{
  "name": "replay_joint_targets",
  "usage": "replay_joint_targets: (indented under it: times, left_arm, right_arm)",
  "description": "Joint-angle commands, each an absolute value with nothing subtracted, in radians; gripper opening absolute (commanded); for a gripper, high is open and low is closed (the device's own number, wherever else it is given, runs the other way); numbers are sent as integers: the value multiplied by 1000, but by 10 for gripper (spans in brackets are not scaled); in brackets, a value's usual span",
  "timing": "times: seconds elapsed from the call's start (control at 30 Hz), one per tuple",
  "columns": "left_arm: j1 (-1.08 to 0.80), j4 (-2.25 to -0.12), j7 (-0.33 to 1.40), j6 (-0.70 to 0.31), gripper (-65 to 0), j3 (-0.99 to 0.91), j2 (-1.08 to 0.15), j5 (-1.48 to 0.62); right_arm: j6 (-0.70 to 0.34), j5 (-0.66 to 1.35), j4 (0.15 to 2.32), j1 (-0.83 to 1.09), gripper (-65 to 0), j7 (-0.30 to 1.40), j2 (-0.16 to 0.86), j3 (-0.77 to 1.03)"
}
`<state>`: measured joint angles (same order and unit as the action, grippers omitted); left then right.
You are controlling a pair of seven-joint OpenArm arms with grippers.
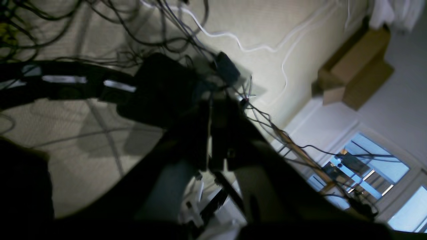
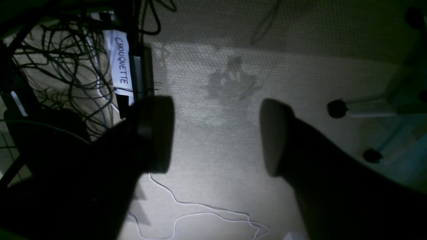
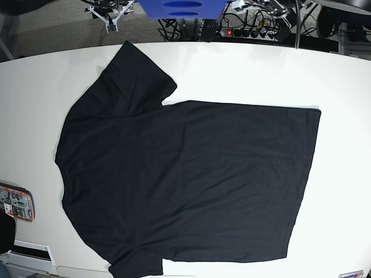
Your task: Fold the T-shirt properly
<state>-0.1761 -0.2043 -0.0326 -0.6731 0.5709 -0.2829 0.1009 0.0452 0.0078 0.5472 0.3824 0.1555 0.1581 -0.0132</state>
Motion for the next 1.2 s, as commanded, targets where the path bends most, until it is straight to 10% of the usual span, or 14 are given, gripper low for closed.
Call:
replay_joint_targets:
  times: [0.0, 0.13, 0.53, 1.17]
  left_arm:
    - [-194, -200, -21, -685, -642, 572, -295, 105]
    - [-216, -203, -31, -685, -617, 581, -318, 113]
    - [-317, -303, -105, -674, -617, 572, -351, 107]
    - [-598, -662, -113, -420, -618, 476, -550, 30]
  right_arm:
    - [45, 7, 549, 390, -349, 177, 166, -13]
    - [45, 7, 550, 392, -650, 254, 166, -13]
    - [45, 7, 565, 432, -648, 269, 234, -13]
    - [47, 10, 1251, 817, -647, 417, 234, 236]
